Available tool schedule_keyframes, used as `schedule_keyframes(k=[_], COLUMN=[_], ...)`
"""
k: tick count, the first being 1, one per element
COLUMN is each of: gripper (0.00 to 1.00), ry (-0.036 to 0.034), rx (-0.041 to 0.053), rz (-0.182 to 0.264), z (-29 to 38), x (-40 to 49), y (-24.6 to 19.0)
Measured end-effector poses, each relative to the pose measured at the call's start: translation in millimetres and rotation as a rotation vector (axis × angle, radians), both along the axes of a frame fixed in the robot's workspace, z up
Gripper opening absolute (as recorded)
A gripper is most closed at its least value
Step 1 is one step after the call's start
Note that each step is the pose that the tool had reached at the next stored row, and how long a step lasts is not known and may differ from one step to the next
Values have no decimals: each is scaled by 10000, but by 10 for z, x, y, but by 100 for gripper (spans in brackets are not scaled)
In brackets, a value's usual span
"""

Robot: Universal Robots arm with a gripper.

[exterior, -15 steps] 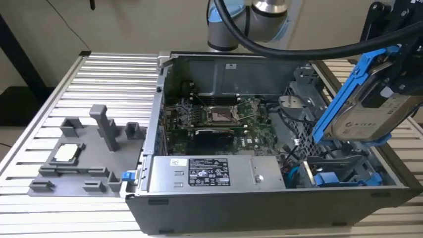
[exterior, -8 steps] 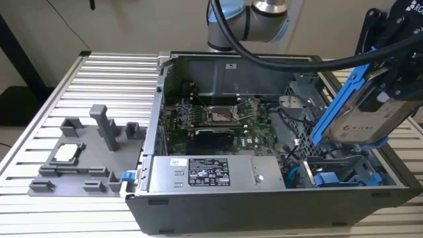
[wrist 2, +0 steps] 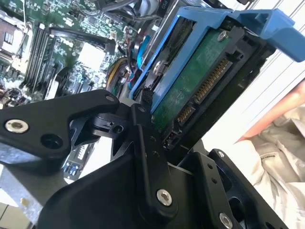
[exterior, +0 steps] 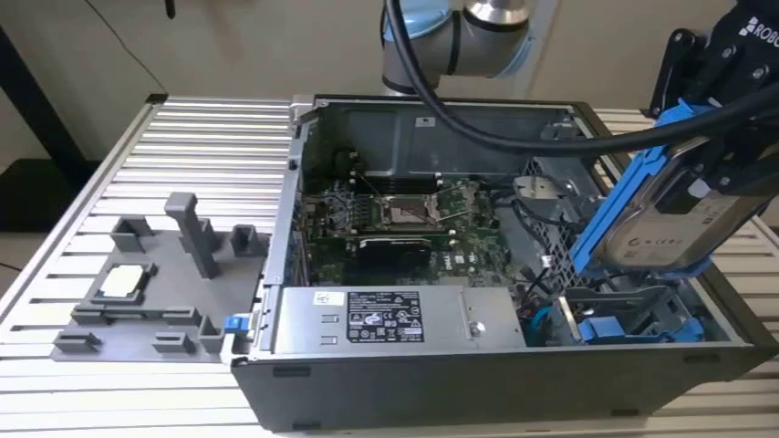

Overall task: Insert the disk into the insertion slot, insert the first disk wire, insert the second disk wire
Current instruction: 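Insert the disk into the insertion slot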

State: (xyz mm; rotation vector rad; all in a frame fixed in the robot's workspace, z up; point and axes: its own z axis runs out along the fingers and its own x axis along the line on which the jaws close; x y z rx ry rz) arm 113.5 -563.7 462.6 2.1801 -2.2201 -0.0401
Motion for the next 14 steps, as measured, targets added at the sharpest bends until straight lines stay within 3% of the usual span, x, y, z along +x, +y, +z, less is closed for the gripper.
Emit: schedule_keyframes(k=[14], gripper=[33], ry=[0], rx=[0], rz=[0], z=[-132], x=[14], y=[0])
